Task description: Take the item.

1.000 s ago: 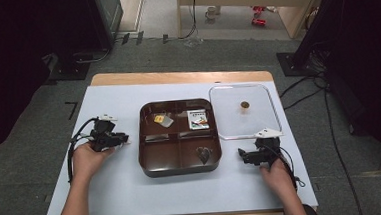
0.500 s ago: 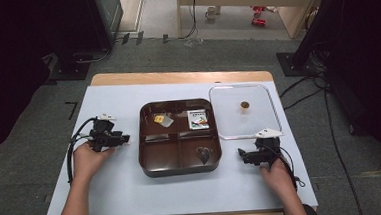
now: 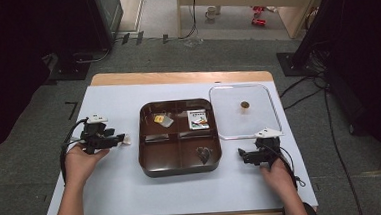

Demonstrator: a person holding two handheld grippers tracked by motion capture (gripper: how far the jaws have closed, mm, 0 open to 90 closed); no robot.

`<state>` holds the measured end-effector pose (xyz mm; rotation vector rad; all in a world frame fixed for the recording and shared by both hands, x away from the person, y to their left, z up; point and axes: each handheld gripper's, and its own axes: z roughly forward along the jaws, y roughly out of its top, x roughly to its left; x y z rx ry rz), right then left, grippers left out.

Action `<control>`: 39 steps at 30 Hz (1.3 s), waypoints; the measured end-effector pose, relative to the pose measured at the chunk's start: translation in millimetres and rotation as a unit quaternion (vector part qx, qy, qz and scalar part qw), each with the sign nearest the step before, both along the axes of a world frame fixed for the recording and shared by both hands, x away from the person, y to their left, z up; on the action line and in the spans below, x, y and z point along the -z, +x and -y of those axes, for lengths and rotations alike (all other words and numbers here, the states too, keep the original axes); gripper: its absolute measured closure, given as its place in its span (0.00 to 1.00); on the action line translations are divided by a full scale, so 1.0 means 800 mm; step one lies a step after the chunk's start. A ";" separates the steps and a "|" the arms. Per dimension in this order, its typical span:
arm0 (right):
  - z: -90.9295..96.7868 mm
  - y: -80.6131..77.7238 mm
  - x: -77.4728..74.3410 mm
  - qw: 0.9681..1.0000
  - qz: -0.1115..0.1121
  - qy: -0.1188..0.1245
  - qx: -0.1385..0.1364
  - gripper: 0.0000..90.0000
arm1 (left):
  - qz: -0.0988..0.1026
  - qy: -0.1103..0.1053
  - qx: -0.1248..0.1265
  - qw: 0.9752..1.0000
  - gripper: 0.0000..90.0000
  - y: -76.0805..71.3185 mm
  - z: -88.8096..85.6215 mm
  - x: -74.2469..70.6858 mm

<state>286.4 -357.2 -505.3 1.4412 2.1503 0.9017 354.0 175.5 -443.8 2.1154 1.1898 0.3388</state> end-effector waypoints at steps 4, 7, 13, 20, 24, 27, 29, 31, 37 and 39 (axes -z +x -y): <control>0.000 0.000 0.000 1.000 0.000 0.000 0.000 0.00 | 0.005 -0.002 -0.011 1.000 0.53 -0.005 -0.009 -0.001; 0.000 0.000 0.000 1.000 0.000 0.000 0.000 0.00 | 0.008 -0.004 -0.015 1.000 0.53 -0.007 -0.015 0.000; 0.000 0.000 0.000 1.000 0.000 0.000 0.000 0.00 | 0.001 -0.002 -0.032 0.999 0.49 -0.012 -0.033 0.005; 0.000 0.000 0.000 1.000 0.000 0.000 0.000 0.00 | 0.000 0.004 -0.053 0.999 0.47 -0.015 -0.052 0.010; 0.000 0.000 0.000 1.000 0.000 0.000 0.000 0.00 | -0.008 0.014 -0.074 0.997 0.46 -0.015 -0.070 0.016; 0.000 0.000 0.000 1.000 0.000 0.000 0.000 0.00 | -0.012 0.017 -0.084 0.996 0.46 -0.015 -0.078 0.019; 0.000 0.000 0.000 1.000 0.000 0.000 0.000 0.00 | -0.015 0.019 -0.092 0.995 0.46 -0.015 -0.084 0.022; 0.000 0.000 0.000 1.000 0.000 0.000 0.000 0.00 | -0.015 0.021 -0.095 0.995 0.46 -0.014 -0.087 0.024; 0.000 0.000 0.000 1.000 0.000 0.000 0.000 0.00 | -0.003 0.049 -0.073 0.996 0.44 -0.013 -0.084 0.033; 0.000 0.000 0.000 1.000 0.000 0.000 0.000 0.00 | -0.009 0.061 -0.069 0.996 0.43 -0.013 -0.082 0.037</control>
